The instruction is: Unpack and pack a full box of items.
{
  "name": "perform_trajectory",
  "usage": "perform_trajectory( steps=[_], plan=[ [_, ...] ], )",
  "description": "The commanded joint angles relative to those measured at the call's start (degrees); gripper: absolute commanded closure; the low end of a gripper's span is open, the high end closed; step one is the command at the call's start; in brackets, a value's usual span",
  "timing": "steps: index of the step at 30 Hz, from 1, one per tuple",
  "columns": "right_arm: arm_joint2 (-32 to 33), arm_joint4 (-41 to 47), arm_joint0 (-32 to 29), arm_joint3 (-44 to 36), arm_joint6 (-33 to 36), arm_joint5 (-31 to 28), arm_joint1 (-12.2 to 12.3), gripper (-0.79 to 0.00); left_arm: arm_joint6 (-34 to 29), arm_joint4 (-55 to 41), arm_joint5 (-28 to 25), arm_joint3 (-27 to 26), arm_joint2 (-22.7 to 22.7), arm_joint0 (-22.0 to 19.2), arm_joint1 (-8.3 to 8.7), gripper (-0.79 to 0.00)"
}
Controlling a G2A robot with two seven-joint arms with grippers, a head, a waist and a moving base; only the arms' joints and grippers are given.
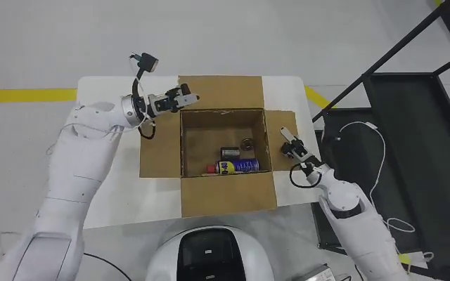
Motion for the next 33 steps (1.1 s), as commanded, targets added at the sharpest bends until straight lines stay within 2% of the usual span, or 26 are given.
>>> perform_trajectory(
  steps=[1,6,12,21,26,30,33],
  plan=[
    [-1.3,-0.3,1.3,1.3,-0.5,-0.2,-0.3,-0.785,0.7,1.7,2.7,-6.0,-4.1,4.7,1.25,-0.785],
    [-3.9,0.2,3.7,3.8,-0.7,-1.2,-0.9,-0.785,2.1,3.2,6.1,-13.4,-10.7,11.8,3.04,-0.785],
    [-7.2,1.6,7.7,6.4,0.9,-0.7,-1.7,-0.785,2.7,2.1,7.2,-16.8,-14.8,16.6,4.12,-0.785],
    [-10.0,1.0,11.8,7.9,0.6,-0.6,-2.7,-0.785,2.6,0.1,7.1,-17.0,-16.2,18.8,4.84,-0.785],
    [-8.9,-2.2,11.5,4.8,0.0,-1.0,-2.6,-0.785,2.4,-1.3,6.5,-16.5,-17.2,19.3,5.24,-0.785],
    [-8.3,-11.0,11.2,-0.8,-0.3,-0.1,-2.2,-0.785,0.8,-3.5,5.6,-15.9,-18.3,19.6,5.65,-0.785],
    [-10.2,-20.0,12.1,-5.2,3.9,1.5,-1.9,-0.785,-2.0,-6.7,4.8,-15.3,-20.5,19.5,6.20,-0.785]
  ],
)
